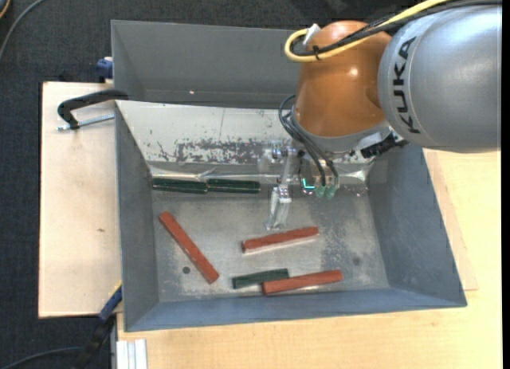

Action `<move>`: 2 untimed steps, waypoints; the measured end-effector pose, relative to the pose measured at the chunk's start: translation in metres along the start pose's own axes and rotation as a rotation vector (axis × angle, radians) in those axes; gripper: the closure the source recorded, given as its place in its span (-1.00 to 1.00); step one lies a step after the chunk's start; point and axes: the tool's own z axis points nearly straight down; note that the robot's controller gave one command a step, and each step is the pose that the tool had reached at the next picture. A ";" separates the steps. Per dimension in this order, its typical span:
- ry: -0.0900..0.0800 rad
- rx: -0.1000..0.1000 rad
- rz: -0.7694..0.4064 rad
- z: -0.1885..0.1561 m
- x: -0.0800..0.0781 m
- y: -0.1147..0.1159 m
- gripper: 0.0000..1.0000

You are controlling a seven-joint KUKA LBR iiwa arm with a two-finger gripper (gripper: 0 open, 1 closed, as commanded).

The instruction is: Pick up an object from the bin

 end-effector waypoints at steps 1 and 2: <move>0.000 0.002 -0.150 0.124 0.031 -0.063 -1.00; -0.008 0.000 -0.152 0.121 0.029 -0.061 1.00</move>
Offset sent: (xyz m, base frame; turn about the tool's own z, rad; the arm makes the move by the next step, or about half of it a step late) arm -0.0301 -0.0613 -0.1210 -0.1531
